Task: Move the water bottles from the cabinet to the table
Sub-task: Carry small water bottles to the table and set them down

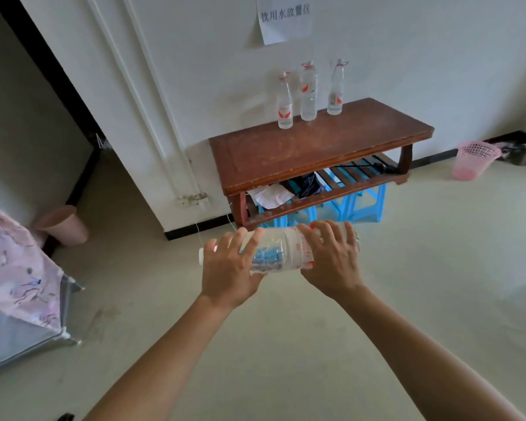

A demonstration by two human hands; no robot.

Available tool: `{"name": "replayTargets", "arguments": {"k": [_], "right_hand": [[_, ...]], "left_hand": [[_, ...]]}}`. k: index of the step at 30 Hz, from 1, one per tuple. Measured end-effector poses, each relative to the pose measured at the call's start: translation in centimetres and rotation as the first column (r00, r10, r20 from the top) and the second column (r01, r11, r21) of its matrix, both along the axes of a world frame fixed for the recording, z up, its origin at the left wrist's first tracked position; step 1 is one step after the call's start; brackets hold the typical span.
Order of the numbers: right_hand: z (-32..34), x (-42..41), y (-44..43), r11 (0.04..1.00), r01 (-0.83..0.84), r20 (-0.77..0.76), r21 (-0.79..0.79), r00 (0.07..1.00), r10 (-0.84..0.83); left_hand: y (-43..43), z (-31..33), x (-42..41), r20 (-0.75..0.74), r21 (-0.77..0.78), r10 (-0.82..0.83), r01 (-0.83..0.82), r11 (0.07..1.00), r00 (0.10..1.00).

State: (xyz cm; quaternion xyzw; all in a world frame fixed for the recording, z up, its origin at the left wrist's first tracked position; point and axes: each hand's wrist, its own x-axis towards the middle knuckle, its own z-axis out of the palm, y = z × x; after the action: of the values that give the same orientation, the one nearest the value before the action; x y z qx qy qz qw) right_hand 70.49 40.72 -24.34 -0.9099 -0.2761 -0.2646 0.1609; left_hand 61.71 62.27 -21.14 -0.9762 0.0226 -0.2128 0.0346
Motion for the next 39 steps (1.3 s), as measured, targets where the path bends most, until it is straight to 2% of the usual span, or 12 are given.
{"name": "replayTargets", "arguments": {"k": [8,12,16,23,29,33,39], "right_hand": [[-2.0,17.9,7.0,0.997,-0.037,-0.035,-0.074,0.999,0.034],[-1.9,27.4,11.1,0.993,0.027,-0.087,-0.117,0.995,-0.037],[-1.7,35.4,13.2,0.987,0.088,-0.129,-0.136,0.986,-0.106],[-2.5,48.8,14.3,0.985,0.103,-0.177,-0.136,0.976,-0.126],[-4.9,61.2,15.3,0.990,-0.012,-0.246,-0.140,0.969,-0.023],[-4.8,69.6,17.0,0.993,-0.106,-0.264,-0.058,0.961,0.087],[-5.0,76.7,20.1,0.971,-0.233,-0.258,-0.046,0.942,0.214]], "left_hand": [[7.4,-3.3,17.7,-0.050,-0.075,0.000,-0.004,0.997,0.999],[12.1,-4.4,28.9,-0.101,-0.093,-0.054,0.045,0.995,0.993],[14.6,-3.7,38.4,-0.090,-0.115,-0.104,0.093,0.989,0.990],[15.9,-4.2,52.3,-0.062,-0.056,-0.151,0.147,0.988,0.987],[16.3,-4.8,62.4,-0.135,0.033,-0.050,0.055,0.998,0.990],[16.7,-3.5,68.6,-0.115,0.069,0.048,-0.041,0.997,0.992],[18.8,-3.9,72.8,-0.079,0.046,0.203,-0.200,0.979,0.976]]}}
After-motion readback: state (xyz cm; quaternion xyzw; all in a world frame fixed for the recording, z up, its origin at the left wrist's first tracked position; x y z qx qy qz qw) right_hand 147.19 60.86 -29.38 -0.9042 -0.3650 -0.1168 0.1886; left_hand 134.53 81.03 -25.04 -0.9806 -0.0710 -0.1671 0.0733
